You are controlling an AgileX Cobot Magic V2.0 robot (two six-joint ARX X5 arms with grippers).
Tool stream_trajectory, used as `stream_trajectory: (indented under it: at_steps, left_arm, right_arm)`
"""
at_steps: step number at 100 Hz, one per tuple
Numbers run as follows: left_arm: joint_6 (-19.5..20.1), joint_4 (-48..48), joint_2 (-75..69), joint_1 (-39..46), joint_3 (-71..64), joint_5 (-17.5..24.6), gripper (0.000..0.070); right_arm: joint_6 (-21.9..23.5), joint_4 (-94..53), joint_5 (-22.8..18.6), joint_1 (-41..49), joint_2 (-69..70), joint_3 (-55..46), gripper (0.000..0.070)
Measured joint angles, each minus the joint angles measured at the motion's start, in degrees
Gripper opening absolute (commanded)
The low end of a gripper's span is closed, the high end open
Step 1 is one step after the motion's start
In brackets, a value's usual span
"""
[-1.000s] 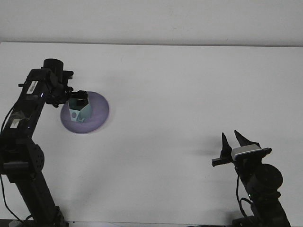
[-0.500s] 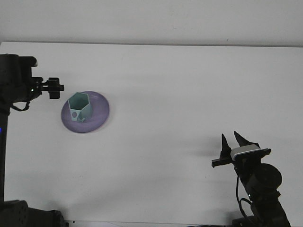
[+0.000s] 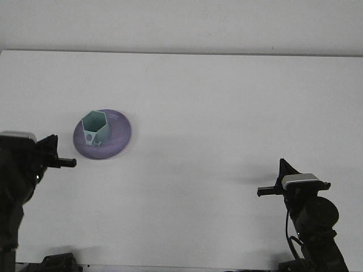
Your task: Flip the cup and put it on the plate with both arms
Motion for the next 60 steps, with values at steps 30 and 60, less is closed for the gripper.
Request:
stream_trajectory:
  at_steps: [30,60]
  left_arm:
    - [-3.96,24.13,-26.95,-0.07,-36.00,0.00,0.0012]
    - [-6.29,29.83,-29.62,-0.09,-38.21,-0.66,0.0015]
  right_arm:
    - [-0.31,1.01,0.04,-0.17,-2.89,0.00,0.0000]
    - [-1.90,2.54,0.15,-0.17,-3.61,0.02,0.0000]
